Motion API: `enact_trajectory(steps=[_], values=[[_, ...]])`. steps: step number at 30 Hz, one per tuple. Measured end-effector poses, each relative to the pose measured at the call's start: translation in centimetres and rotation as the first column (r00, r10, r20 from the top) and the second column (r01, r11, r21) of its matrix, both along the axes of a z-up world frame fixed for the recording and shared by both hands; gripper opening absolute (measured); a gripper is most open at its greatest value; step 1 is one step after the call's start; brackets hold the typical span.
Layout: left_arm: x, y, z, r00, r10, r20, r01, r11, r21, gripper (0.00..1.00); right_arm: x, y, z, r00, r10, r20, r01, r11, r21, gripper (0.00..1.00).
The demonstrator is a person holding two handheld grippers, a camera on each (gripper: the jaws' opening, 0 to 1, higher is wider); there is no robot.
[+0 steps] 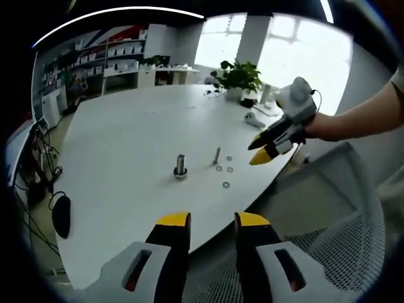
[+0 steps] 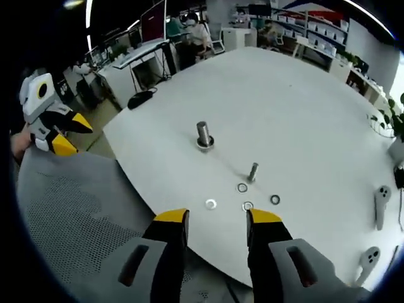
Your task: Place the washer onto the threaded stud by aligning its center hole with the stud, sliding it down to the base, and recovering from edge contact or off-axis alignment until the washer reaches the visible bottom stop.
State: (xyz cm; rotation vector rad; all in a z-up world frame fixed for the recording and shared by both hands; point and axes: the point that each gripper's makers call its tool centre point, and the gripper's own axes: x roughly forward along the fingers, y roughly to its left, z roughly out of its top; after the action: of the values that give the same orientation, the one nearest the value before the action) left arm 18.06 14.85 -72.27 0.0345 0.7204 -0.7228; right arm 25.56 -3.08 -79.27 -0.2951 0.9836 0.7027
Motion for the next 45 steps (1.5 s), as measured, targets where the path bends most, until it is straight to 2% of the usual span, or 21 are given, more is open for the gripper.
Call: enact_trajectory(steps=[7, 14, 21, 29, 37, 45], values=[[-0.1, 0.1, -0.1, 1.0, 0.001, -0.005, -0.001, 1.0, 0.008, 0.26, -0.4, 0.8, -3.0, 0.997, 0.049, -0.055, -0.052, 0.996, -0.069, 0.38], [0.0, 0.2, -0.1, 1.0, 0.006, -0.004, -0.006, 1.0, 0.011, 0.26, -0.8, 0.6, -4.9, 0.993, 0.064, -0.103, -0.076, 0.99, -0.117, 0.35], [0.0, 0.3, -0.1, 1.0, 0.01, -0.004, -0.01, 1.0, 0.012, 0.25, -0.9, 1.2, -6.0, 0.986, 0.109, -0.126, -0.127, 0.981, -0.144, 0.29], [-0.1, 0.4, -0.2, 1.0, 0.008, -0.009, -0.008, 1.0, 0.022, 0.25, -0.6, 2.0, -7.3, 0.979, 0.146, -0.143, -0.17, 0.97, -0.173, 0.28], [0.0, 0.5, -0.3, 1.0, 0.01, -0.01, -0.01, 1.0, 0.024, 0.24, 0.3, 2.0, -7.6, 0.973, 0.173, -0.15, -0.201, 0.96, -0.196, 0.27], [0.0, 0.5, -0.4, 1.0, 0.01, -0.012, -0.01, 1.0, 0.029, 0.24, 0.1, 2.4, -8.3, 0.951, 0.253, -0.176, -0.289, 0.931, -0.221, 0.24]])
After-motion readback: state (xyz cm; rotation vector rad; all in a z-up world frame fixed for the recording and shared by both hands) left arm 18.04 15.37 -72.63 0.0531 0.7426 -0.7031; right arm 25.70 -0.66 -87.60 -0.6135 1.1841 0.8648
